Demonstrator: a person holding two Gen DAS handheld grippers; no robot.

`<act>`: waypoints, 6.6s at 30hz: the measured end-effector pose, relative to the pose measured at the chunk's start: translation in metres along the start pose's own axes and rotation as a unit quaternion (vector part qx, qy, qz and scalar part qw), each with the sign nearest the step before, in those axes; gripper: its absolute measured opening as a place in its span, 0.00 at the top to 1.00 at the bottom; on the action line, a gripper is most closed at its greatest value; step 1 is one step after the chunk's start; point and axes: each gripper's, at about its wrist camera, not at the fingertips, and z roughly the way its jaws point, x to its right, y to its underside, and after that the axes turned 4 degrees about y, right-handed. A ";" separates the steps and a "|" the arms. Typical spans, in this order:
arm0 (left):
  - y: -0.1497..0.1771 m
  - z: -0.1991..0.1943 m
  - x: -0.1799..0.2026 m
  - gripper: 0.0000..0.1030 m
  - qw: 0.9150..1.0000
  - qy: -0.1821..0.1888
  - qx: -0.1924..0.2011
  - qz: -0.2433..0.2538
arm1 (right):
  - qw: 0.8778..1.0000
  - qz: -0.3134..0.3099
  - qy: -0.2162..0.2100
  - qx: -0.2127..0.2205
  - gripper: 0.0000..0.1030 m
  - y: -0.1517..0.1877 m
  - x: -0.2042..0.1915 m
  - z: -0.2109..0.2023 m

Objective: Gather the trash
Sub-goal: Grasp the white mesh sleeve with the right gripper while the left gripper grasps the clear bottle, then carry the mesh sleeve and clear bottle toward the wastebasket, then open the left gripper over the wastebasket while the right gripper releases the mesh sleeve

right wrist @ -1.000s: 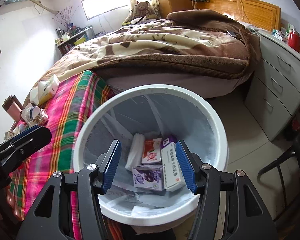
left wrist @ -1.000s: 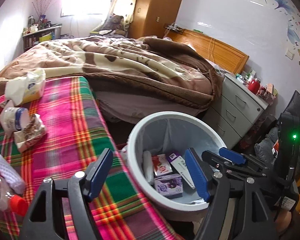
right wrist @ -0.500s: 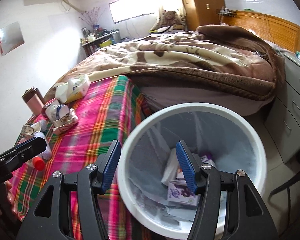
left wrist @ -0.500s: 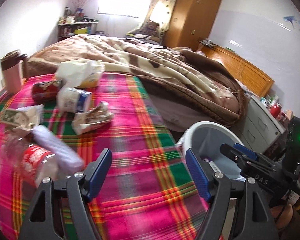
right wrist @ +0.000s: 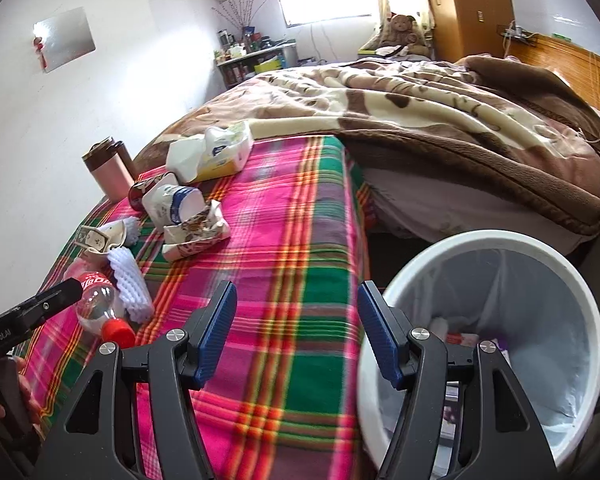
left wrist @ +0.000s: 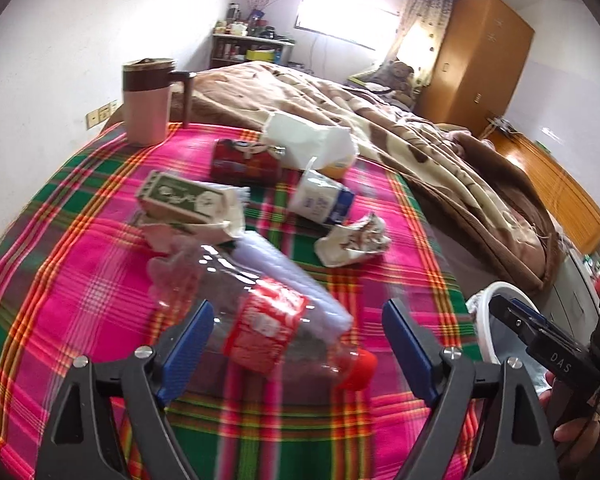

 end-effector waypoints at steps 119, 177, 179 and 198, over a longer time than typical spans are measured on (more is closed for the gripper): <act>-0.016 0.009 -0.017 0.36 0.993 0.091 -0.073 -0.019 | 0.995 -0.029 -0.085 -0.041 0.76 0.009 -0.071 0.009; 0.041 0.082 0.260 0.19 0.947 0.222 -0.090 0.215 | 0.978 0.148 0.126 -0.079 0.46 0.054 0.161 -0.025; 0.039 0.081 0.257 0.19 0.948 0.221 -0.089 0.212 | 0.978 0.147 0.127 -0.075 0.46 0.054 0.160 -0.027; 0.001 0.037 0.176 0.19 0.971 0.168 -0.025 0.170 | 0.989 0.106 0.099 -0.006 0.46 0.031 0.111 -0.050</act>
